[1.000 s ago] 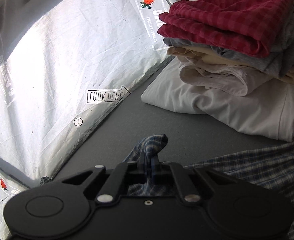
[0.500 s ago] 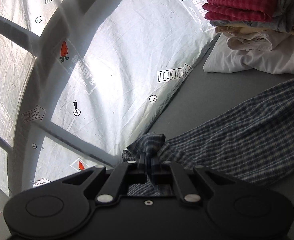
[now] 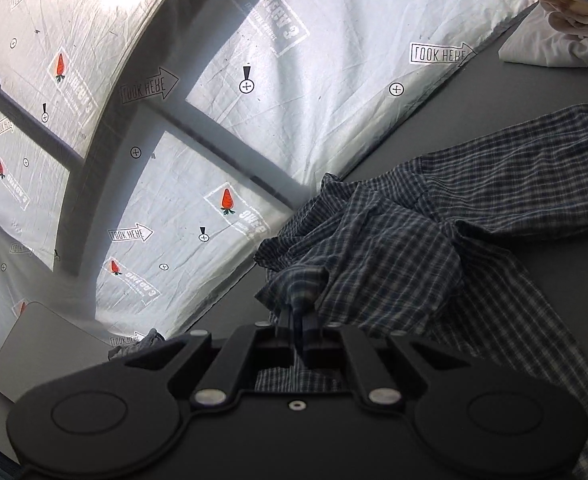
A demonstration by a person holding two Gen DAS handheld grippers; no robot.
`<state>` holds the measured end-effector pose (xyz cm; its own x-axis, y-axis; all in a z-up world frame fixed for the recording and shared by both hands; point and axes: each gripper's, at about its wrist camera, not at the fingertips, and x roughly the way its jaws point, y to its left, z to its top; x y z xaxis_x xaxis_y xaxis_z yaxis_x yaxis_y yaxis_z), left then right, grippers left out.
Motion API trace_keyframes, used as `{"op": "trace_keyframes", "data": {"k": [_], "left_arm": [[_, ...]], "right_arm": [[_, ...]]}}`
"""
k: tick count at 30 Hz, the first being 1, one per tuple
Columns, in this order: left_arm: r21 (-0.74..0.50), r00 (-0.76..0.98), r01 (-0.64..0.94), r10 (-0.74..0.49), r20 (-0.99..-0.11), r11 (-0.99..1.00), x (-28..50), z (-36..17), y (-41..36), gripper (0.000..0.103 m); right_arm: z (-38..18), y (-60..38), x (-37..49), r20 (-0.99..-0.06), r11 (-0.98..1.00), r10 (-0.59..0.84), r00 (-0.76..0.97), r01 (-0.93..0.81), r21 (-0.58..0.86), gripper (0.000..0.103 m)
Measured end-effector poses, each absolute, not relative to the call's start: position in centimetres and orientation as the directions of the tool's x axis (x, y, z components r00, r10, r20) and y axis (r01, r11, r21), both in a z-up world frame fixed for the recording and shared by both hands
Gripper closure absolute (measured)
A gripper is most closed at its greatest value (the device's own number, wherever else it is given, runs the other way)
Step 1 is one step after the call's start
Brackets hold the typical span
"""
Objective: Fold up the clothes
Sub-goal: 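Fold the held sleeve across the shirt body with the right tool, then open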
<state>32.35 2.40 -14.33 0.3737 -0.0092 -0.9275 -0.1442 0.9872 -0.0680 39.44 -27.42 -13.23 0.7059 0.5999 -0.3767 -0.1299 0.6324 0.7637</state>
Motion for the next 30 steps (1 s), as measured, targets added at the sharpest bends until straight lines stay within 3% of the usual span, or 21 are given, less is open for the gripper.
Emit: {"op": "trace_keyframes", "data": {"k": [30], "left_arm": [[-0.082,0.369,-0.091,-0.043,-0.928,0.992,26.7,-14.6,4.2,0.021]], "right_arm": [[-14.9,-17.3,30.7,-0.501,0.665,0.721,0.478,-0.276,0.694,0.099]]}}
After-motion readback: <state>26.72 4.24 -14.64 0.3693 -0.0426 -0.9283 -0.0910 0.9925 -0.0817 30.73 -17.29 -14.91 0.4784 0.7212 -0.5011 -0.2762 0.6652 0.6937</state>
